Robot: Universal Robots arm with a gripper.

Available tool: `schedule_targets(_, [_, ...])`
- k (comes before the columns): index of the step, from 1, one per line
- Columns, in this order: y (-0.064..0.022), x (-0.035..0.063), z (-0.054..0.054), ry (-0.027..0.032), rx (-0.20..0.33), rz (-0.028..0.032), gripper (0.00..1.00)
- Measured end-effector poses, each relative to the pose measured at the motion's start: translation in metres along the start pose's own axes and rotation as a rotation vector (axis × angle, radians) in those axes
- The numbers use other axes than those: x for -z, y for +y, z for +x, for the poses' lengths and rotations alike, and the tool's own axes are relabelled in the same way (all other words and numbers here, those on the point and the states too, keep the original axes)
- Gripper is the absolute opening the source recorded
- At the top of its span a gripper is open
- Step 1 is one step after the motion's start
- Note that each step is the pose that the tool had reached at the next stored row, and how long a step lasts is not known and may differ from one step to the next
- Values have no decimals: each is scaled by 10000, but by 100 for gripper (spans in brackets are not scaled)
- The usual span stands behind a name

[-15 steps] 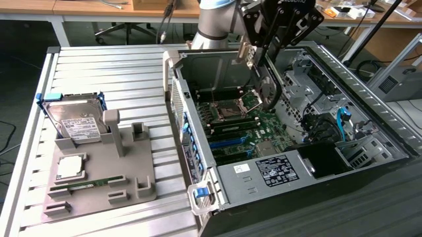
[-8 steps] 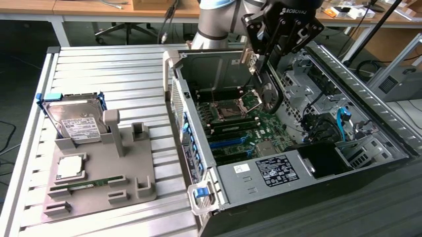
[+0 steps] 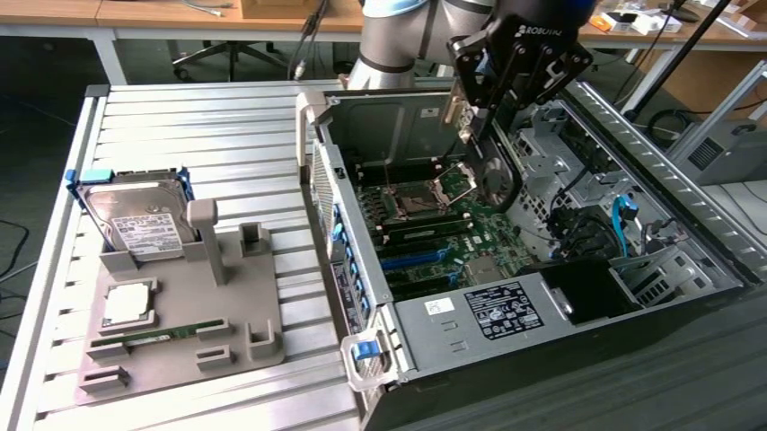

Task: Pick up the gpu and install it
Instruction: 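Pick up the gpu and move the gpu toward the slot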

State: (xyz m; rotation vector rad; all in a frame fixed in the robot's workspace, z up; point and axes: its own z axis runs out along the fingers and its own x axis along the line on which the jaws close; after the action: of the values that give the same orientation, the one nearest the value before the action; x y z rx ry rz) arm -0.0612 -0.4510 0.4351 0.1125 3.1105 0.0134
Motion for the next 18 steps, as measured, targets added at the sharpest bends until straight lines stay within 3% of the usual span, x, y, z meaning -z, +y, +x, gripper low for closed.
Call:
schedule_targets(3, [24,-16,-45,-9,5,127,27])
schedule_targets(5, [65,-31,-90,-20,9,279,27])
schedule_targets(8, [117,-45,-148,-30,13,423,27])
schedule_targets(12, [189,-62,-231,-39,24,549,27])
schedule_targets(18, [288,-90,-361,-48,48,680,27])
